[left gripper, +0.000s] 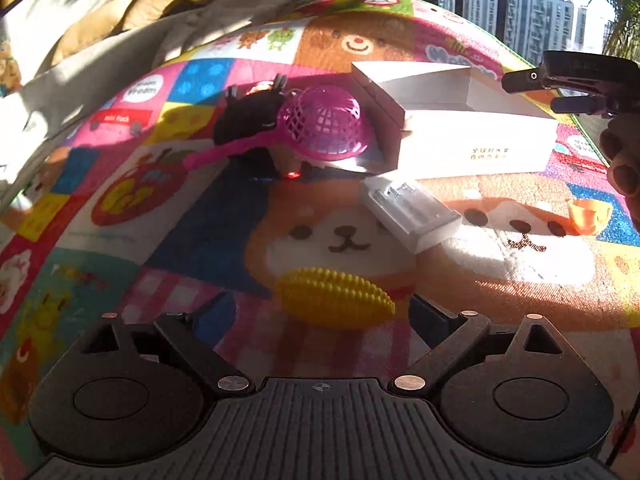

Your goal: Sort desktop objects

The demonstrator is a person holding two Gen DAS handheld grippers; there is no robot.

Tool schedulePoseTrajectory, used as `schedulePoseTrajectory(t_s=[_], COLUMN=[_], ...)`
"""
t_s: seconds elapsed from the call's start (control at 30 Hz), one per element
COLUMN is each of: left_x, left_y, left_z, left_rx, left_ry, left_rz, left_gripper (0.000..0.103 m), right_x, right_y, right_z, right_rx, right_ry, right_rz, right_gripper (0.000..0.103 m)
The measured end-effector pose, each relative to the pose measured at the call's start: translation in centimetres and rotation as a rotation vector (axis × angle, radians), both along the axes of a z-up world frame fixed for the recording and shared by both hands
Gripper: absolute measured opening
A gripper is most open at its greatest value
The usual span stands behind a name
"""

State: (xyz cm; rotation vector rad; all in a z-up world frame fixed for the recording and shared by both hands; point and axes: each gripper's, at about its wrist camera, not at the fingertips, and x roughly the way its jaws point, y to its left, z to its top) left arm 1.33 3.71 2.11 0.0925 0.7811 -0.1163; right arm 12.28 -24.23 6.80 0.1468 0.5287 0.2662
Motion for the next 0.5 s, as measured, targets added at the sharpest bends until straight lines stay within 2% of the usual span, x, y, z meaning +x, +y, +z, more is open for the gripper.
schedulePoseTrajectory(t_s=[0.07, 0.2, 0.27, 0.37, 0.5], left_x=[-0.3, 0.4, 0.8, 0.8, -0.5], left_y=[0.1, -0.9, -1.4, -2.4, -4.3], left_z=[-0.2, -0.6, -0.7, -0.6, -0.6], left_rx=[-0.032, -0.033, -0.044, -0.105, -0.129], left_ry=[0.003, -0.026, -0.025, 0.002, 0.017], left_rz=[-0.025, -0.043, -0.054, -0.115, -0.21], left_gripper=[0.097, 0.097, 0.094, 0.092, 0.094], right_x=[-1.8, -5.2, -7.1, -9.2, -10.4], right_y=[0.4, 0.9, 1.0, 0.9, 0.4], right_z=[0.7, 0.6, 0.0, -1.2, -2.8], right_rx=[-0.043, -0.145, -0.205, -0.269, -0.291], right_ry=[-0.03, -0.033, -0.012, 0.021, 0.058], right_rz=[0.029, 0.075, 0.087, 0.072, 0.038], right_gripper=[0.103, 0.103, 0.103, 0.103, 0.103])
